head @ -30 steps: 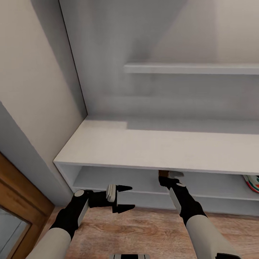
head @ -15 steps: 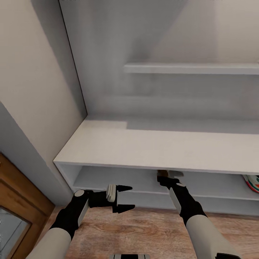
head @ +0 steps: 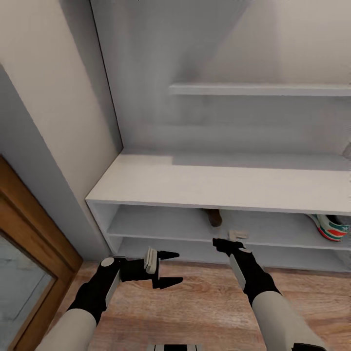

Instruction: Pick up the two gym shoes and the two sandals from the corridor floor and place them onto the hallstand (shoe rack) in the corridor, making sure they are on the rack and not on the floor. Arrange them so the two gym shoes are next to each other and the two sandals are next to each other.

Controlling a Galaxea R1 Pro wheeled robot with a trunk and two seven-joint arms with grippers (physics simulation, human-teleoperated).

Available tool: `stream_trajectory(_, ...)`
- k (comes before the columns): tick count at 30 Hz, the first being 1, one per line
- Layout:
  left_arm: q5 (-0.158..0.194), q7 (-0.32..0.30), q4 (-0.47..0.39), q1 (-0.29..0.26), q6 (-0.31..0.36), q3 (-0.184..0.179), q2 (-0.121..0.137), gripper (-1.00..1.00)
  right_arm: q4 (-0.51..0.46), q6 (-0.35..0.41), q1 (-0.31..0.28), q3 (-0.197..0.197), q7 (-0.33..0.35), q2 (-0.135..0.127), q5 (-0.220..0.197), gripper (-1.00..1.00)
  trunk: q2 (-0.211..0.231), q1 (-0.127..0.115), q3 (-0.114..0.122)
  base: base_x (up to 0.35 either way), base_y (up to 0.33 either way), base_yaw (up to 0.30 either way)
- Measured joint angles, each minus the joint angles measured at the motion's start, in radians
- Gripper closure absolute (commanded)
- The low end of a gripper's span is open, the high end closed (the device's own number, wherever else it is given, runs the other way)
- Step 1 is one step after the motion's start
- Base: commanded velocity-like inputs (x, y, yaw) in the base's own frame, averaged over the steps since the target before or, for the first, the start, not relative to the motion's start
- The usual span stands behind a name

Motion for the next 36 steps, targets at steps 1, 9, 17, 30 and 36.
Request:
stream_trajectory(1, 0.000, 0.000, 0.000, 0.000, 0.000, 0.000, 0.000, -1.00, 0.000, 0.000, 0.000, 0.000, 0.000, 0.000, 0.000, -1.00, 0.000, 0.000, 0.000, -0.344, 0.000, 0.000)
stream_trajectory(9, 0.000, 0.000, 0.000, 0.000, 0.000, 0.000, 0.000, -1.00, 0.001, 0.000, 0.001, -0.002, 0.006, 0.000, -0.003, -1.00, 0.000, 0.000, 0.000, -0.344, 0.000, 0.000)
stream_trajectory(17, 0.000, 0.000, 0.000, 0.000, 0.000, 0.000, 0.001, -1.00, 0.005, 0.000, 0.006, -0.003, 0.007, 0.000, -0.005, -1.00, 0.000, 0.000, 0.000, -0.344, 0.000, 0.000)
stream_trajectory(30, -0.004, 0.001, -0.004, 0.000, 0.000, 0.007, 0.010, -1.00, 0.001, 0.000, 0.014, -0.001, 0.007, 0.000, -0.004, -1.00, 0.000, 0.000, 0.000, -0.344, 0.000, 0.000)
stream_trajectory(36, -0.005, 0.002, -0.008, 0.000, 0.000, 0.009, 0.011, -1.00, -0.004, 0.001, 0.014, -0.001, 0.006, 0.000, -0.004, -1.00, 0.000, 0.000, 0.000, -0.208, 0.000, 0.000)
